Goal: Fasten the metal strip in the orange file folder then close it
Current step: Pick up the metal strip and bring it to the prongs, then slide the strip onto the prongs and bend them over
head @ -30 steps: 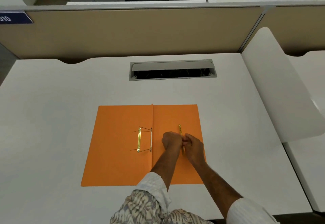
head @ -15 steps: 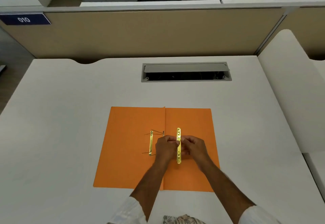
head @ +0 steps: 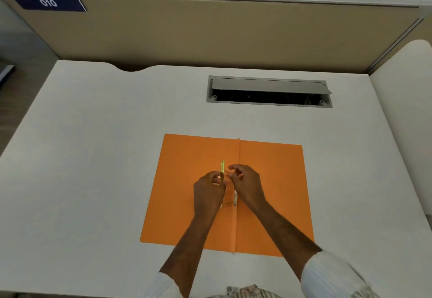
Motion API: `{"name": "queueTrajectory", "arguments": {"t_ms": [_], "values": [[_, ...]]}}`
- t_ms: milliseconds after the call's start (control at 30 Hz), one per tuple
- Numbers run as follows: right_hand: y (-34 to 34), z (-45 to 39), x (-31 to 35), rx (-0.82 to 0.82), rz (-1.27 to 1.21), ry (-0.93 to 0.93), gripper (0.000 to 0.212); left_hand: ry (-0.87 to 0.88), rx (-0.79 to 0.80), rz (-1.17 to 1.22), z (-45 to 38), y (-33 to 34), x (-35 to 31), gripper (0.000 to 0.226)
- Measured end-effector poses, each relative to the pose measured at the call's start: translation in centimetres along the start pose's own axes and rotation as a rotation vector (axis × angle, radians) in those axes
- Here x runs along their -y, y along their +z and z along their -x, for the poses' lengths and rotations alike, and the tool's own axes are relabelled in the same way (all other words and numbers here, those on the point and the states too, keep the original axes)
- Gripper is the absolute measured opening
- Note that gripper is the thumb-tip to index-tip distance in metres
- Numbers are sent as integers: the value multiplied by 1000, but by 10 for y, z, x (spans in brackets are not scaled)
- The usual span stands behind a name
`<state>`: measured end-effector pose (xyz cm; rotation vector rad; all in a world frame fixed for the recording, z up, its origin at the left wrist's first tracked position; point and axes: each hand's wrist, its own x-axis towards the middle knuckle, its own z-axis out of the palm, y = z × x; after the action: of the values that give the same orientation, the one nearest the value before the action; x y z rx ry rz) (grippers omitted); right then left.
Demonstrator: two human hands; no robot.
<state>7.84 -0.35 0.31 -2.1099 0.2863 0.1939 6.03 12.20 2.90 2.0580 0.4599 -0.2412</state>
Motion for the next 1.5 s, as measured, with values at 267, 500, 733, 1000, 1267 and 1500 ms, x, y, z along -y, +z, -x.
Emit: {"name": "queueTrajectory", "arguments": {"t_ms": [267,500,733,1000,1267,1500], "values": [[3,-10,-2,85,339,-157,24,-30,-12,-3,-7,0,7,22],[6,-10,1,58,317,-162,15,-43,6,30,-5,1,11,19],[8,-8,1,31,273,-125,15,-23,23,13,-2,3,13,24],[8,-9,-1,24,250,-130,16,9,2,8,0,4,12,24],[6,-9,-2,29,210,-152,14,-15,13,18,-2,5,12,24],[7,-6,-6,37,188,-154,20,-14,25,10,-1,6,12,22]]}}
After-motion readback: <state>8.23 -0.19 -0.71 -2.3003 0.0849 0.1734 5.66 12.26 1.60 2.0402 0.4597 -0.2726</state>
